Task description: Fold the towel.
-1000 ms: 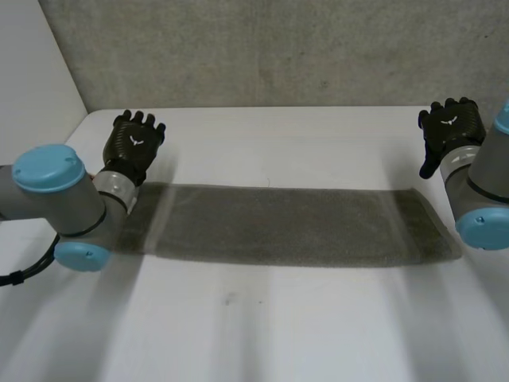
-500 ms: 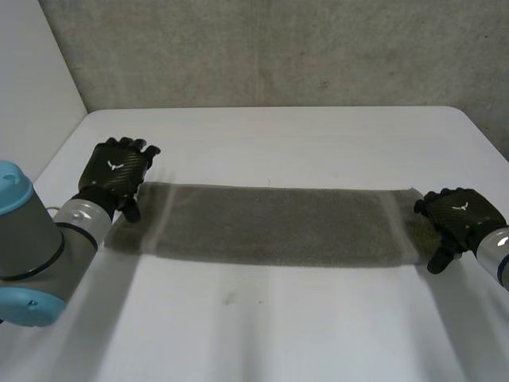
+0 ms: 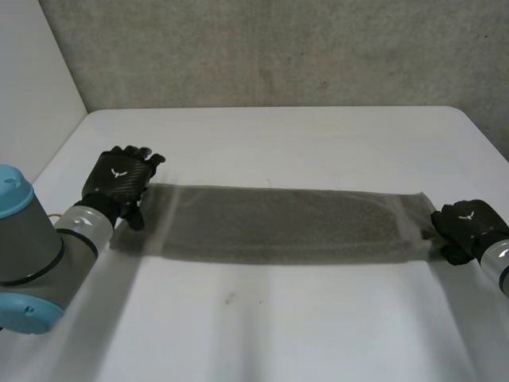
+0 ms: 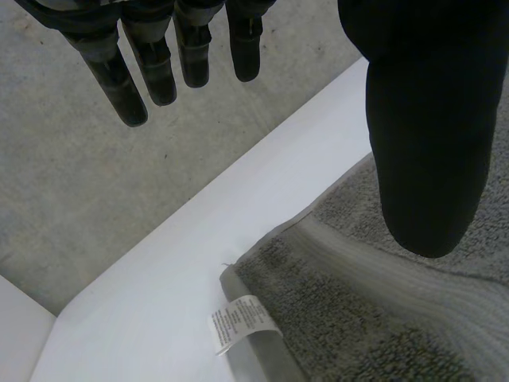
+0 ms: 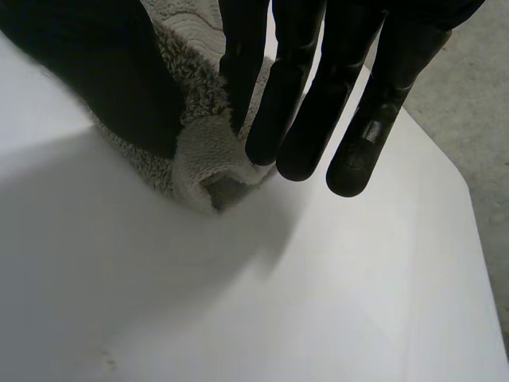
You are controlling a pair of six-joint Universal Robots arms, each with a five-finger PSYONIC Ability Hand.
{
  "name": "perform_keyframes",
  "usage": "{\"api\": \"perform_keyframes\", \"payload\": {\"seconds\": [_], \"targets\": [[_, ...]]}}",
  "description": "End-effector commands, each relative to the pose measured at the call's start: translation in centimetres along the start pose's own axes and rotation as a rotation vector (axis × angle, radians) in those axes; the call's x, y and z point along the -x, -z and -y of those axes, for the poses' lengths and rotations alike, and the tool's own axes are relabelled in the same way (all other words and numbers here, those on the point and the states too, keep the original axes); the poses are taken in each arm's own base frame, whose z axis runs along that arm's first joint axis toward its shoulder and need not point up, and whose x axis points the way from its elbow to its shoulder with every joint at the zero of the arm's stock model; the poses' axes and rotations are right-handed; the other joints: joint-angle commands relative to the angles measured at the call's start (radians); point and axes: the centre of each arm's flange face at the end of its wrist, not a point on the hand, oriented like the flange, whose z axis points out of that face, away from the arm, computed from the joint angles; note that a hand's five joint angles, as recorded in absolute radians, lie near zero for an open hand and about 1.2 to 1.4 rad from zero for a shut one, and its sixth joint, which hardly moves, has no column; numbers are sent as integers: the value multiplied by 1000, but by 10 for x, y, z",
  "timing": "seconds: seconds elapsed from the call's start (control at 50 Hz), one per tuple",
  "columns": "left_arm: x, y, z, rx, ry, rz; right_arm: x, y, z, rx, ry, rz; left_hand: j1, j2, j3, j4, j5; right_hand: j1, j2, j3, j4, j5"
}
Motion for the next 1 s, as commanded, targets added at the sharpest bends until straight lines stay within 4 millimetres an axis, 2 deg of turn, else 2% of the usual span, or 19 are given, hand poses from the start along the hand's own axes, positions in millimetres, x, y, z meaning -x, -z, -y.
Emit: {"api": "perform_keyframes", "payload": {"seconds": [0.02,0.2,0.3,0.4,0.46,0.5,0.52,0.56,0.58,0.64,0.66,0.7,0.76,0.86,0.9,0.92,0.94,0.96,1.0], "targets": [[0,1,-1,5,1,1,-23,-3,-7,21,-13,-67,13,17,14,17,15,339,223,211,204,293],[2,5,2,0,0,7,-100,-8,-17,61,84,-268,7,11,8,11,9,339,223,211,204,293],[4,7,6,-10,-2,14,-111,-12,3,22,129,-308,4,8,5,8,6,339,223,211,204,293],[8,8,14,-37,-3,29,-60,-11,97,-227,153,-253,-2,2,0,3,0,339,223,211,204,293],[9,9,17,-44,-5,34,-43,-9,117,-288,146,-223,-8,-4,-6,-3,-6,339,223,211,204,293],[11,11,24,-64,-7,45,9,0,157,-420,151,-119,-19,-15,-18,-15,-17,339,223,211,204,293],[11,11,24,-64,-7,45,10,0,158,-421,151,-118,-19,-15,-18,-15,-17,339,223,211,204,293],[13,12,30,-81,-9,52,77,13,187,-537,183,26,-25,-21,-24,-21,-23,339,223,211,204,293],[13,12,30,-81,-9,52,78,13,187,-537,184,27,-25,-21,-24,-21,-23,339,223,211,204,293],[14,12,34,-94,2,56,169,40,199,-638,226,236,-25,-21,-24,-21,-23,339,223,211,204,293],[15,12,34,-97,17,57,169,40,199,-639,226,236,-25,-21,-24,-21,-23,339,223,211,204,293],[14,12,36,-102,33,54,215,45,189,-663,253,340,-22,-18,-21,-18,-20,339,223,211,204,293],[12,12,36,-103,51,47,246,50,177,-677,269,422,-22,-18,-21,-18,-20,339,223,211,204,293],[9,12,35,-102,58,37,266,55,162,-674,284,514,-16,-12,-15,-12,-14,339,223,211,204,293],[2,11,40,-121,54,14,266,56,161,-675,283,523,-11,-7,-9,-6,-9,43,-72,-84,-91,-2],[2,11,40,-121,54,14,264,57,161,-665,279,519,-11,-6,-9,-6,-9,-561,-677,-689,-696,-607],[-3,10,44,-135,53,3,264,57,161,-665,279,519,-8,-4,-6,-3,-6,-567,-683,-695,-702,-613],[-10,7,47,-143,56,-17,261,59,162,-657,275,512,-5,-1,-3,0,-3,-883,-999,-1011,-1018,-929],[-17,4,51,-156,64,-37,252,60,167,-649,257,483,-2,2,0,3,0,-883,-999,-1011,-1018,-929]]}}
